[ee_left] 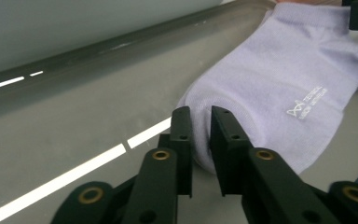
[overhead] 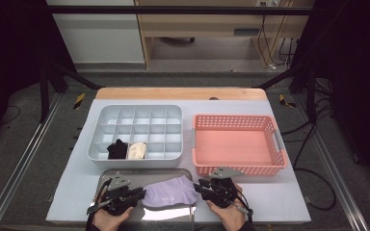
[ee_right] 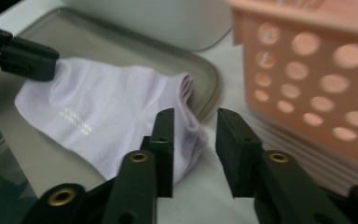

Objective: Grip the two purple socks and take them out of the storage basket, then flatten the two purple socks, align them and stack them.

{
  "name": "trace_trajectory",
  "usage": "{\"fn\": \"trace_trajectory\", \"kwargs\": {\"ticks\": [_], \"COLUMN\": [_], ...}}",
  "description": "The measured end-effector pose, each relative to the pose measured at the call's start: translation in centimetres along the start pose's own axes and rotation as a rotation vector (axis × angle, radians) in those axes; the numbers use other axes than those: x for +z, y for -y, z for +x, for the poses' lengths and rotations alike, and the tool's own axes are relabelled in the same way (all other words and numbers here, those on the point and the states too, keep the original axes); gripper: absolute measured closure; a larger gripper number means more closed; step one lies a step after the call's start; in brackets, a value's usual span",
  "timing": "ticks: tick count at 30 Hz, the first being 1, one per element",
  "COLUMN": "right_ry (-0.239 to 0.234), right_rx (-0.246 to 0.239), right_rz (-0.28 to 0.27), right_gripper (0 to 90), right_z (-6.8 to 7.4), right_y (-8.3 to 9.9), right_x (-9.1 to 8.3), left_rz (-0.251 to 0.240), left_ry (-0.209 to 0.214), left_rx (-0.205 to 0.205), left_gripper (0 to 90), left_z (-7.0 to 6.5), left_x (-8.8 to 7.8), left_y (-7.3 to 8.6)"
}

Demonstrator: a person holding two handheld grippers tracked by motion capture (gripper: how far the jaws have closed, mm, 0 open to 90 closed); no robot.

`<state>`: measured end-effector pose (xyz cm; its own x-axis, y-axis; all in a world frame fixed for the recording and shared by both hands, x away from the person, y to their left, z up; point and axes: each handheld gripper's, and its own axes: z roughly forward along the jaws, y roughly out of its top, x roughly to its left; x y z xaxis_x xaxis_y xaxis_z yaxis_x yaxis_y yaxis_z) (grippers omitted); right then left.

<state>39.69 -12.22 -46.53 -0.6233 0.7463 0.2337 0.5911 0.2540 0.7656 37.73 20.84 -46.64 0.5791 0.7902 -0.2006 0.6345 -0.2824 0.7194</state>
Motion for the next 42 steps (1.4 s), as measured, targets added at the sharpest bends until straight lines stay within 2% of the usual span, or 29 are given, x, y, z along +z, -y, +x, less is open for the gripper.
{"fn": "trace_trajectory", "kwargs": {"ticks": [3, 5, 7, 11, 12, 13, 16, 17, 18, 20, 21, 25, 30, 42], "right_ry": [0.000, 0.005, 0.005, -0.001, -0.005, -0.012, -0.015, -0.016, -0.016, -0.017, -0.017, -0.010, -0.009, -0.028], "right_rx": [0.011, 0.017, 0.018, 0.008, 0.009, 0.015, 0.019, 0.022, 0.022, 0.022, 0.022, 0.033, 0.043, 0.066], "right_rz": [-0.028, -0.046, -0.051, -0.053, -0.054, -0.056, -0.055, -0.043, -0.043, -0.026, -0.026, -0.013, 0.001, 0.040], "right_gripper": [64.4, 61.5, 61.1, 56.9, 55.7, 52.5, 51.4, 50.7, 50.7, 49.7, 49.7, 49.0, 49.2, 52.8], "right_z": [-0.4, -0.7, -0.8, -0.7, -0.6, -0.5, -0.5, -0.4, -0.4, -0.4, -0.4, -0.3, -0.3, -0.1], "right_y": [-0.1, -0.1, -0.1, -0.1, 0.0, 0.0, 0.1, 0.3, 0.3, 0.4, 0.4, 0.5, 0.6, 1.2], "right_x": [-0.7, -1.2, -1.3, -1.4, -1.4, -1.3, -1.1, -0.9, -0.9, -0.6, -0.6, -0.5, -0.3, 0.9], "left_rz": [-0.038, -0.078, -0.087, -0.101, -0.099, -0.091, -0.084, -0.070, -0.070, -0.050, -0.050, -0.022, -0.026, 0.036], "left_ry": [0.009, 0.025, 0.027, 0.038, 0.038, 0.047, 0.058, 0.070, 0.070, 0.075, 0.075, 0.080, 0.099, 0.094], "left_rx": [0.010, 0.034, 0.045, 0.065, 0.075, 0.089, 0.100, 0.107, 0.107, 0.125, 0.125, 0.120, 0.125, 0.155], "left_gripper": [70.7, 69.5, 70.2, 77.2, 81.7, 83.1, 85.8, 87.3, 88.0, 89.1, 89.3, 89.4, 89.4, 89.4], "left_z": [-0.1, -0.5, -0.7, -1.6, -1.8, -2.3, -2.9, -3.5, -3.5, -4.1, -4.1, -4.4, -4.7, -5.2], "left_x": [-0.7, -1.2, -1.3, -1.4, -1.3, -0.9, -0.2, 0.6, 0.6, 1.9, 1.9, 3.6, 4.1, 5.5], "left_y": [-0.4, -1.2, -1.5, -2.3, -2.5, -2.9, -3.1, -3.3, -3.3, -3.3, -3.3, -3.1, -3.1, -2.4]}}
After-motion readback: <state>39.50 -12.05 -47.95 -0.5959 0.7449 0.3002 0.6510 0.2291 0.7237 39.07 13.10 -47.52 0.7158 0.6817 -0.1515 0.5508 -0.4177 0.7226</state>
